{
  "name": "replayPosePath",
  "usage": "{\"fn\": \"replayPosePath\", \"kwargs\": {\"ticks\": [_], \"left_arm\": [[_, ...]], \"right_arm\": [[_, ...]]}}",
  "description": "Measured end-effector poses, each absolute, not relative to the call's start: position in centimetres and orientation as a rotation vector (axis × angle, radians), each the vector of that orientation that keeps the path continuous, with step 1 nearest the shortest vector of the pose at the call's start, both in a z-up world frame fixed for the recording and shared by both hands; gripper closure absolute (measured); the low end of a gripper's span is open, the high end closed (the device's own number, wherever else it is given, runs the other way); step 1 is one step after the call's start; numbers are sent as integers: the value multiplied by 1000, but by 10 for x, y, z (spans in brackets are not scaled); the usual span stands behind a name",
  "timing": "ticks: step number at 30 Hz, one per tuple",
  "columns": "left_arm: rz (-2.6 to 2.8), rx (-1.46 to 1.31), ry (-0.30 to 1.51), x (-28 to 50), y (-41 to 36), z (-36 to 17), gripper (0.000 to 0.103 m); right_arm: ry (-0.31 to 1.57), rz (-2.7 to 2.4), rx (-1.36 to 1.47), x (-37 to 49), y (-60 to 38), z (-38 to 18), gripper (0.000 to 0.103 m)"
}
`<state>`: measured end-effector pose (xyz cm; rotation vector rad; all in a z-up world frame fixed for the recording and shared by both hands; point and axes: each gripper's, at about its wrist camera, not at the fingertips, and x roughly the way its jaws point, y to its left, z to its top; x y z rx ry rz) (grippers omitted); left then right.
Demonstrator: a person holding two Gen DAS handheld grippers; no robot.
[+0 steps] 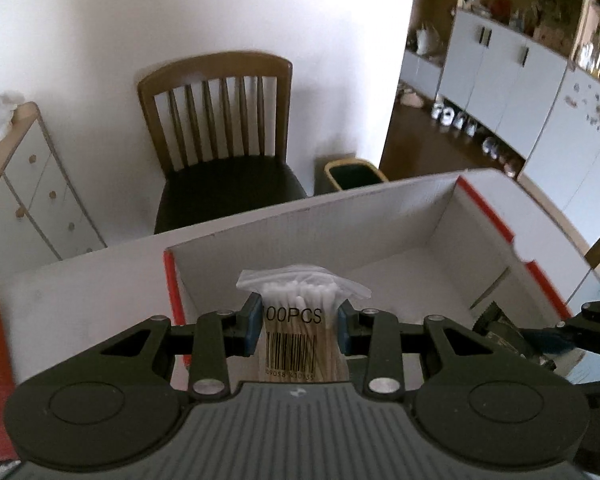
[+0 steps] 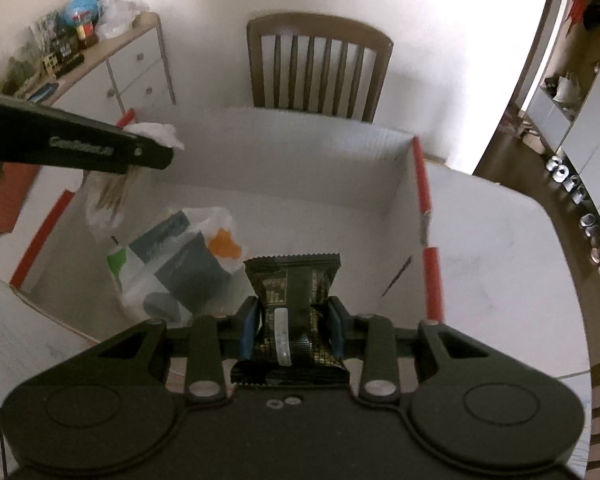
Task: Organize objects
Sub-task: 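Lower the snack packet and swab bag into the red box and open both tools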
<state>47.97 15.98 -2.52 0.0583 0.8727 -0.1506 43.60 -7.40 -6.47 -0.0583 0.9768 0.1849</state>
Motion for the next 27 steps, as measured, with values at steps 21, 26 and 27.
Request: {"fn": "replayPosePath", "kwargs": {"ticks": [21,26,27], "left_arm": [[-180,104,1005,489,144,-74,62],[-176,71,985,484,146,-71,35],[-174,68,982,484,146,-70,35]], "right_arm": [[1072,171,-26,450,-71,-93,48],[1036,172,-43,444,-72,-84,40],[1029,171,-49,443,-72,-82,40]]}}
